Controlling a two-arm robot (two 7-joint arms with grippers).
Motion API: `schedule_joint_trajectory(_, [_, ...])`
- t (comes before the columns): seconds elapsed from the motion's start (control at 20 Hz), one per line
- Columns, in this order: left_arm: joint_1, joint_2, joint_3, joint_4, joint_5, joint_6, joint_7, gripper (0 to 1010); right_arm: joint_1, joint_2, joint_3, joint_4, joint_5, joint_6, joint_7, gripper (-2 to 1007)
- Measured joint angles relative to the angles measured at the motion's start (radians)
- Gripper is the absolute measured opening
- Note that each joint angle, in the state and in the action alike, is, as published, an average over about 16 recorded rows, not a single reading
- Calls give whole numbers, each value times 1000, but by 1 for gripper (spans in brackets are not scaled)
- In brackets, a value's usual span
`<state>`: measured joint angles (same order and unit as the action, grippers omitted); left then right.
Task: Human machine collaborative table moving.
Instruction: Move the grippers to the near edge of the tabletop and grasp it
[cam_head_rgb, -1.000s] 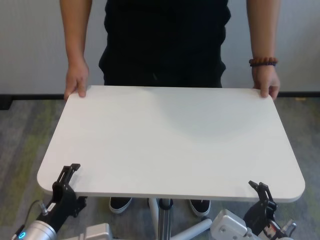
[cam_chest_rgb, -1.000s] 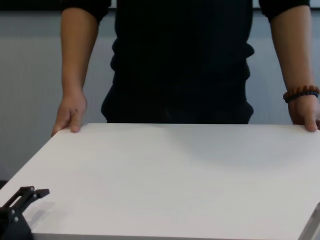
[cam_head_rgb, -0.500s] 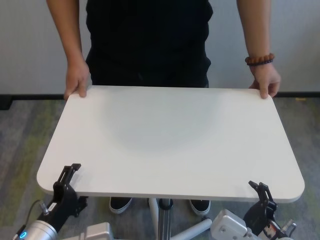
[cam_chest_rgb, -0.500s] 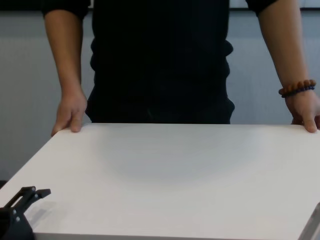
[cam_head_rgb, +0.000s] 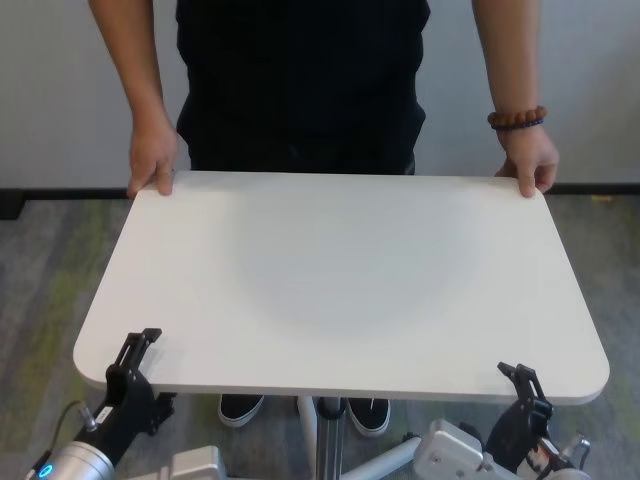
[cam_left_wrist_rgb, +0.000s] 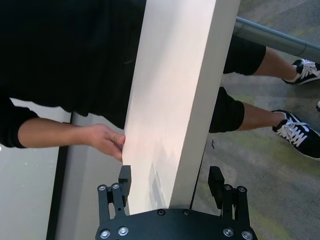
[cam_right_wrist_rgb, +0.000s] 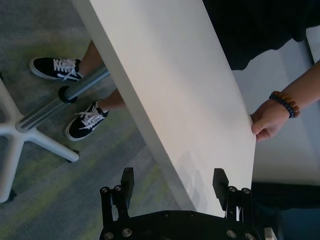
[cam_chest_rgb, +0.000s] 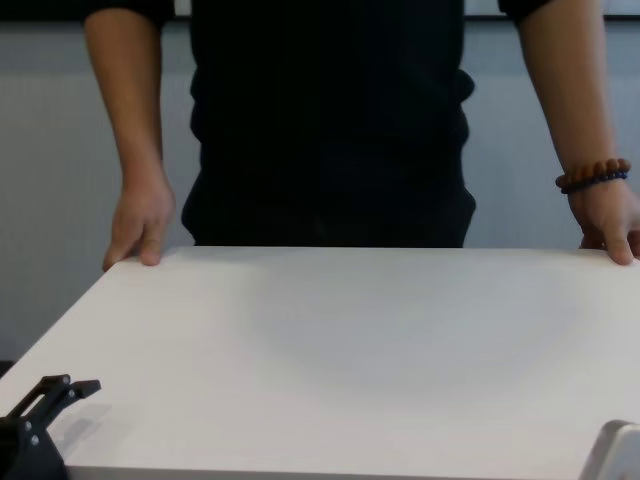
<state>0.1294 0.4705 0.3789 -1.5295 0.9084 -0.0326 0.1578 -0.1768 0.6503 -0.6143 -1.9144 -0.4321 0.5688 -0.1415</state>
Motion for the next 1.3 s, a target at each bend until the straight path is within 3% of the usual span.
schedule_joint_trajectory(0.3, [1,1,0,0,0,0,0,1001,33,-11,-19,29,-53,25,17,1001])
schedule_joint_trajectory(0.7, [1,1,-1,-1,-1,1,-1,1001,71,-31,-35,71,-110,21,29,1001])
schedule_joint_trajectory(1.3, [2,2,-1,-2,-1,1,-1,1001,93,-47,-20,103,-135,-6,52,1001])
